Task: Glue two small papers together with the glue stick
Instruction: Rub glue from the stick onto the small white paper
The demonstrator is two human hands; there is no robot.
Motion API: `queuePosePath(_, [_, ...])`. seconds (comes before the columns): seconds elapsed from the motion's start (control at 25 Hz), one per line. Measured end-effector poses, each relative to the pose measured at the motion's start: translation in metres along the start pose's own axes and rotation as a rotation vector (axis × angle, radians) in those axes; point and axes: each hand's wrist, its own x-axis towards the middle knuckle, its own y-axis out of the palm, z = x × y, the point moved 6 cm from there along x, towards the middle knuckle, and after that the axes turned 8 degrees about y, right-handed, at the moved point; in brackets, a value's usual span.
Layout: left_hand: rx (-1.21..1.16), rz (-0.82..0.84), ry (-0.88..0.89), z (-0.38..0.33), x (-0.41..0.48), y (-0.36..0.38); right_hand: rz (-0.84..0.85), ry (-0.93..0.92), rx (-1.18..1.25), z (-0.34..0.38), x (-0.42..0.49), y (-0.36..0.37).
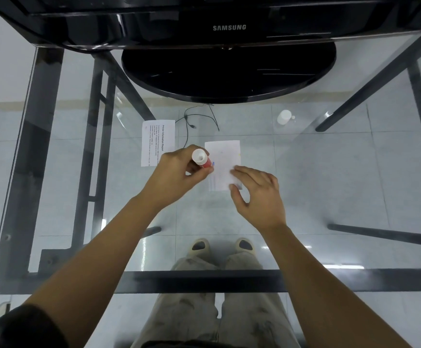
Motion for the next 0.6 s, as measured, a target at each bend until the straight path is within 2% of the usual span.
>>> queuePosePath(0.08, [-0.028,0.018,0.026,-0.004,-0.001,0.004,0.001,-0.001,0.006,0.001,0.000,0.000])
queuePosePath(0.24, [-0.040,0.158,0.075,-0.009,0.000,0.015,-0.013,-0.004,0.024,0.001,0.000,-0.001])
queuePosePath(0.44, [0.008,0.005,0.022,0.004,0.022,-0.016,-0.014,0.001,0.038,-0.001,-0.001,0.000])
queuePosePath(0.6, [-0.041,0.206,0.104,-0.012,0.011,0.011,-0.022,-0.018,0.035,0.001,-0.001,0.000])
